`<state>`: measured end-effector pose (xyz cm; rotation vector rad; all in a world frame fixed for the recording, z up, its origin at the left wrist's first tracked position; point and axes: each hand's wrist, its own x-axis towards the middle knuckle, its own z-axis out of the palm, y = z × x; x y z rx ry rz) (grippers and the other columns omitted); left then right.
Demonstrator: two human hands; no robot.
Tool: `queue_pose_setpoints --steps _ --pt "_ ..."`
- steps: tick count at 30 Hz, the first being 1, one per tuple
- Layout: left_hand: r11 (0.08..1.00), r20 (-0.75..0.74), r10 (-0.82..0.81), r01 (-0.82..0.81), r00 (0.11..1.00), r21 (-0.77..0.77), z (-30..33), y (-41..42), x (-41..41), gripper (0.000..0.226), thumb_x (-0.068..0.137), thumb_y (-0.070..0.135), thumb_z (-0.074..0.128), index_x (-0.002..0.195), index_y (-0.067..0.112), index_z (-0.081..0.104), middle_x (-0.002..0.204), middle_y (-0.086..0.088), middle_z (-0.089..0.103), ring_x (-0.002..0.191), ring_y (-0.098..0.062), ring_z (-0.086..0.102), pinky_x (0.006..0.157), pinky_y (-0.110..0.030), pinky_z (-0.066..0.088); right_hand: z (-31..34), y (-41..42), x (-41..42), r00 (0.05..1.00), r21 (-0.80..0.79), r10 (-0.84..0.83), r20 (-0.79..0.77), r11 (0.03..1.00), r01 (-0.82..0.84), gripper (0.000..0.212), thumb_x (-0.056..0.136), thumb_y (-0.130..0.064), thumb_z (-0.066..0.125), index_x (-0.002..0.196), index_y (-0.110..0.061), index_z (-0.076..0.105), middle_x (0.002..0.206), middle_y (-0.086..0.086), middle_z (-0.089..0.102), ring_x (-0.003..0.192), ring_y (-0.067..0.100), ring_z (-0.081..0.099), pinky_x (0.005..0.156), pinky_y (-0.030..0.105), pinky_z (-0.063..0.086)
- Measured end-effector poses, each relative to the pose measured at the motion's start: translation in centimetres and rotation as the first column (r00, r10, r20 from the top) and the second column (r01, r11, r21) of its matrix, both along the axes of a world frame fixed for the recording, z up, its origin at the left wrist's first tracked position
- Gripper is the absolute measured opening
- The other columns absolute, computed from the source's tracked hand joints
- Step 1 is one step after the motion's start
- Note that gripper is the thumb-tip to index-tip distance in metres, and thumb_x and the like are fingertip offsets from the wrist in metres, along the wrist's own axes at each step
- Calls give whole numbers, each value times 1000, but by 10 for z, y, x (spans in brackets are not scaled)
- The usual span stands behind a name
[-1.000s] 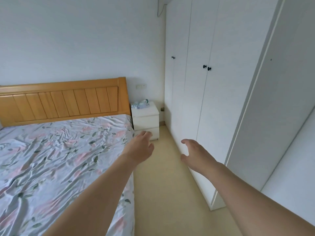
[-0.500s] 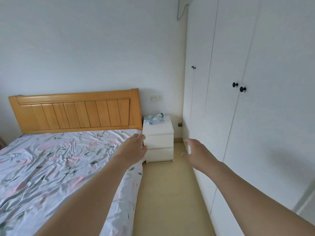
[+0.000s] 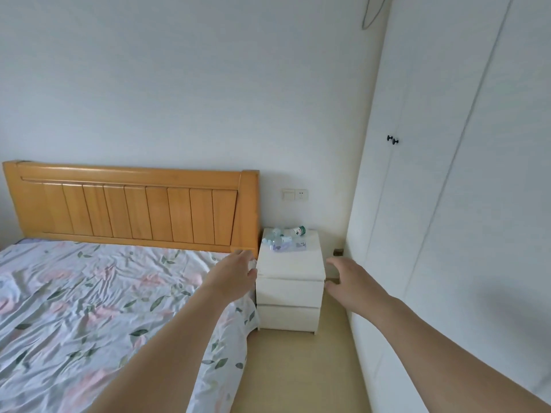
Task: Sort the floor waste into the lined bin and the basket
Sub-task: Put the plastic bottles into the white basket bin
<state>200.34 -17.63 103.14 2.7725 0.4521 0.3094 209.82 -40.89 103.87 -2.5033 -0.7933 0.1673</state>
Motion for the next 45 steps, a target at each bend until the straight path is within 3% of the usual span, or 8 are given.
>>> queue_pose_setpoints --steps 9,21,28,35,38,41,43,45 --pt "992 -7 36 -37 999 -118 -10 77 194 38 99 25 46 134 12 49 136 -2 52 115 -16 54 87 -23 41 -9 73 191 999 -20 -8 -46 1000 7 53 95 -21 49 145 -17 33 151 -3 32 134 15 37 103 25 34" --pt "997 -213 74 -70 974 25 -34 164 441 38 98 24 43 136 17 47 133 3 50 108 -16 56 91 -30 49 -58 158 471 989 -19 69 -129 997 -72 50 95 -22 47 144 -18 35 149 -5 35 124 13 46 100 25 37" --pt "995 -318 94 -100 943 -5 -70 214 549 36 99 26 42 134 19 47 134 6 49 104 -14 57 85 -25 48 -96 217 589 973 -61 106 -203 991 -120 50 94 -24 48 142 -19 36 148 -6 35 126 14 44 104 27 37" --pt "976 -388 78 -150 919 -159 -158 287 668 38 98 27 43 134 19 47 132 5 51 105 -13 55 89 -27 47 -162 299 710 970 -160 87 -229 979 -126 50 93 -23 48 142 -20 36 146 -5 37 125 17 45 102 29 38" --pt "922 -425 129 -266 896 -280 -214 322 718 35 96 28 44 130 20 49 126 3 55 96 -11 53 74 -21 42 -201 341 762 974 -240 99 -202 960 -147 49 92 -19 46 141 -19 39 143 -2 42 124 20 46 100 31 40" --pt "821 -483 218 -427 848 -379 -278 353 761 30 95 29 45 122 18 53 104 -1 60 74 -10 51 56 -20 37 -250 386 813 974 -347 162 -157 915 -208 45 93 -17 44 138 -16 41 135 1 48 119 22 48 95 33 43" --pt "767 -518 277 -511 809 -387 -314 367 782 31 93 28 44 119 14 52 90 -2 56 66 -10 48 53 -23 36 -281 410 841 966 -386 226 -127 886 -258 44 93 -16 43 137 -15 42 133 2 49 118 23 49 94 33 42" --pt "736 -552 310 -563 774 -376 -356 378 802 34 91 29 43 121 13 49 93 -6 57 68 -14 49 56 -27 37 -322 436 867 953 -405 283 -112 863 -304 43 93 -14 43 136 -15 42 132 2 49 119 23 48 98 33 40"
